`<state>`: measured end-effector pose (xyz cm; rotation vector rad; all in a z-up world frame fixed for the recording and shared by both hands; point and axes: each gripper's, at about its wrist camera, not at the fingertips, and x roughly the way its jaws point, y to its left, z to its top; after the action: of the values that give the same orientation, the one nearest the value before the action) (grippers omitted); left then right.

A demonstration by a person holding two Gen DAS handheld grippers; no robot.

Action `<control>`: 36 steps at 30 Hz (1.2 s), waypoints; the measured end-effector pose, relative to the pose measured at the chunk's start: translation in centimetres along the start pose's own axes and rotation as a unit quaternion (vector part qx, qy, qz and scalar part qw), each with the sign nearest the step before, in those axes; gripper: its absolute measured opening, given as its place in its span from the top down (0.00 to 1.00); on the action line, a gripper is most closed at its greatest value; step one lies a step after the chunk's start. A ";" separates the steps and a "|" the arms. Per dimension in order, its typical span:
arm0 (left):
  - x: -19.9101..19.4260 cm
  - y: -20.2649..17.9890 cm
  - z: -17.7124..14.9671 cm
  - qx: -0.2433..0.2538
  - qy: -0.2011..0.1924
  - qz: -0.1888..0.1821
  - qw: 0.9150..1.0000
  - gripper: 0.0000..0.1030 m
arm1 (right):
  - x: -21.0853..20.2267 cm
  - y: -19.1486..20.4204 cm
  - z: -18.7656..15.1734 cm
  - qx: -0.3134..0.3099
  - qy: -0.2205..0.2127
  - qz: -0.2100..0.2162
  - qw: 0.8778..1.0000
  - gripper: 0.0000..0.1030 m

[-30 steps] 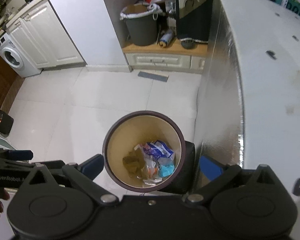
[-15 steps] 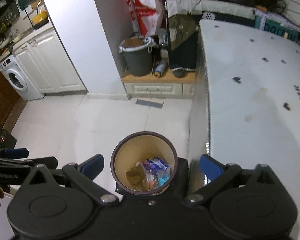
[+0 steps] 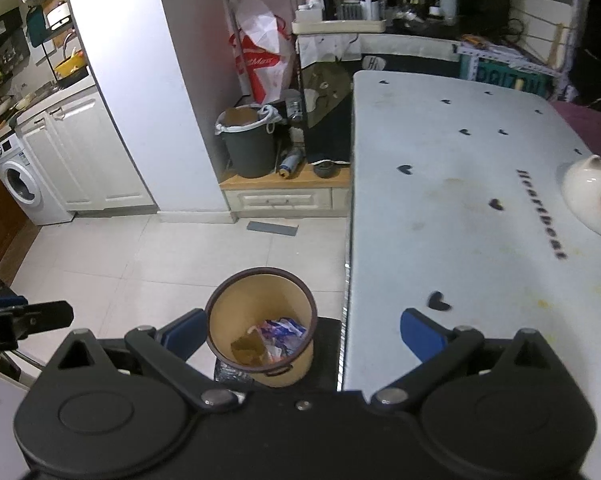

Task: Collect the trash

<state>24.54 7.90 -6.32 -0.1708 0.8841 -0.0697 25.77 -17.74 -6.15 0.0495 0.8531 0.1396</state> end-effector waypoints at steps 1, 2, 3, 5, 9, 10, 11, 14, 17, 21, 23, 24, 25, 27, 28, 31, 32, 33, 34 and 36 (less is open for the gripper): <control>-0.5 -0.3 -0.4 0.000 -0.001 0.000 1.000 0.00 | -0.5 -0.2 -0.3 0.000 0.000 -0.001 1.000 0.00; -0.9 -0.4 -0.7 -0.001 -0.002 0.000 1.000 0.00 | -1.0 -0.3 -0.6 0.000 0.000 -0.002 1.000 0.00; -1.4 -0.7 -1.1 -0.001 -0.003 0.000 1.000 0.00 | -1.5 -0.4 -0.9 0.001 0.002 -0.004 1.000 0.00; -2.2 -1.3 -1.8 0.002 -0.001 0.003 1.000 0.00 | -2.6 -0.6 -1.5 0.001 0.005 -0.009 1.000 0.00; -3.9 -2.4 -3.0 0.011 -0.006 0.012 1.000 0.00 | -4.5 -0.8 -2.6 -0.004 0.001 -0.012 1.000 0.00; -4.4 -2.7 -3.3 0.012 -0.007 0.013 1.000 0.00 | -5.0 -0.9 -2.9 -0.004 -0.001 -0.013 1.000 0.00; -4.7 -2.9 -3.6 0.013 -0.009 0.014 1.000 0.00 | -5.5 -1.0 -3.1 -0.005 -0.003 -0.014 1.000 0.00; -5.8 -3.6 -4.4 0.013 -0.013 0.012 1.000 0.00 | -6.7 -1.3 -3.9 -0.004 -0.006 -0.014 1.000 0.00; -6.6 -4.2 -5.0 0.017 -0.017 0.012 1.000 0.00 | -7.9 -1.5 -4.7 -0.005 -0.010 -0.008 1.000 0.00; -7.6 -5.3 -5.7 0.025 -0.020 0.015 0.999 0.00 | -9.5 -1.9 -5.7 -0.005 -0.019 -0.008 1.000 0.00; -8.0 -5.7 -6.1 0.028 -0.021 0.017 0.999 0.00 | -10.3 -2.2 -6.0 -0.004 -0.026 -0.010 1.000 0.00; -8.2 -5.9 -6.3 0.029 -0.023 0.019 0.999 0.00 | -10.7 -2.3 -6.2 -0.002 -0.030 -0.010 1.000 0.00; -8.4 -6.1 -6.4 0.029 -0.024 0.021 0.999 0.00 | -11.0 -2.5 -6.4 -0.001 -0.031 -0.009 0.999 0.00; -8.8 -6.3 -6.8 0.030 -0.028 0.021 0.999 0.00 | -11.6 -2.7 -6.9 -0.001 -0.034 -0.010 0.999 0.00; -9.0 -6.5 -7.0 0.030 -0.029 0.021 0.999 0.00 | -11.9 -2.8 -7.1 -0.001 -0.035 -0.010 0.999 0.00; -9.5 -6.8 -7.3 0.031 -0.033 0.024 0.999 0.00 | -12.5 -2.9 -7.5 -0.001 -0.038 -0.009 0.999 0.00; -9.6 -6.8 -7.5 0.032 -0.034 0.025 0.999 0.00 | -12.6 -2.9 -7.6 -0.001 -0.038 -0.010 0.999 0.00; -9.7 -6.9 -7.5 0.032 -0.035 0.025 0.999 0.00 | -12.7 -3.0 -7.6 -0.002 -0.039 -0.009 0.999 0.00; -9.9 -7.0 -7.7 0.032 -0.036 0.026 0.999 0.00 | -12.8 -3.0 -7.6 -0.002 -0.039 -0.009 0.999 0.00; -10.1 -7.1 -7.8 0.033 -0.037 0.027 0.998 0.00 | -12.9 -3.1 -7.7 0.000 -0.040 -0.006 0.999 0.00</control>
<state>12.18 1.31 -2.23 -0.0866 0.8102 -0.0414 11.86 -22.74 -1.88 0.0493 0.7726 0.1248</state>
